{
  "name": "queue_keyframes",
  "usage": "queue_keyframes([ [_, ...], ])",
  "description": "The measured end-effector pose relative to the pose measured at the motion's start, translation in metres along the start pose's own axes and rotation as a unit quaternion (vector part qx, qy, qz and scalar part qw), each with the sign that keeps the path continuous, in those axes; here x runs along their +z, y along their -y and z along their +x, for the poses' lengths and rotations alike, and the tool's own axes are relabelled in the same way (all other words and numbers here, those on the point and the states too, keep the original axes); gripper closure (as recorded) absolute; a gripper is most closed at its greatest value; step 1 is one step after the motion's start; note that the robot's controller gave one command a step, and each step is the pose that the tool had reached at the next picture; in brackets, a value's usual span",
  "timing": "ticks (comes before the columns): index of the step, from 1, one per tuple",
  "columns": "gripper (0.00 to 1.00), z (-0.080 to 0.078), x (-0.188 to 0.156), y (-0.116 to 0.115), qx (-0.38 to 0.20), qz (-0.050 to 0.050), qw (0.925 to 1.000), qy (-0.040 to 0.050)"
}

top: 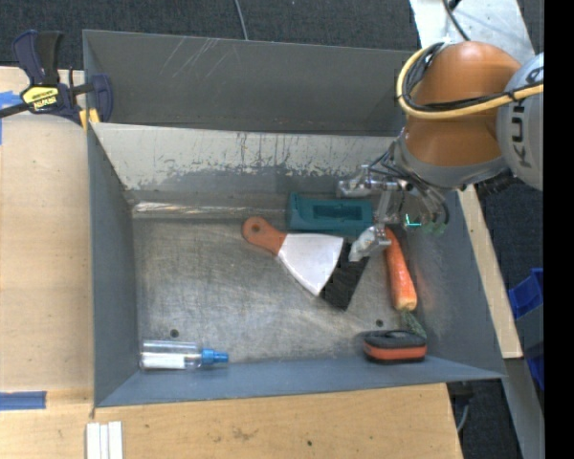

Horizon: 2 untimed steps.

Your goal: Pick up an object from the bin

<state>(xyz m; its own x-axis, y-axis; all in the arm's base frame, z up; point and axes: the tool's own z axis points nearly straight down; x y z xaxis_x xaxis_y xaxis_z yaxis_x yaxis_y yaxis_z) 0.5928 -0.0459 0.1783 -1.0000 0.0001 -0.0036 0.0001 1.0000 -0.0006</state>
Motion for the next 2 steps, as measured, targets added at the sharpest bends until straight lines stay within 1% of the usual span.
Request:
queue_keyframes([
  [1, 0.0, -0.009, 0.045, 0.007, -0.016, 0.0, 0.9999, 0.0041],
  [2, 0.0, -0.003, 0.098, 0.002, -0.065, 0.001, 0.9979, 0.0013],
])
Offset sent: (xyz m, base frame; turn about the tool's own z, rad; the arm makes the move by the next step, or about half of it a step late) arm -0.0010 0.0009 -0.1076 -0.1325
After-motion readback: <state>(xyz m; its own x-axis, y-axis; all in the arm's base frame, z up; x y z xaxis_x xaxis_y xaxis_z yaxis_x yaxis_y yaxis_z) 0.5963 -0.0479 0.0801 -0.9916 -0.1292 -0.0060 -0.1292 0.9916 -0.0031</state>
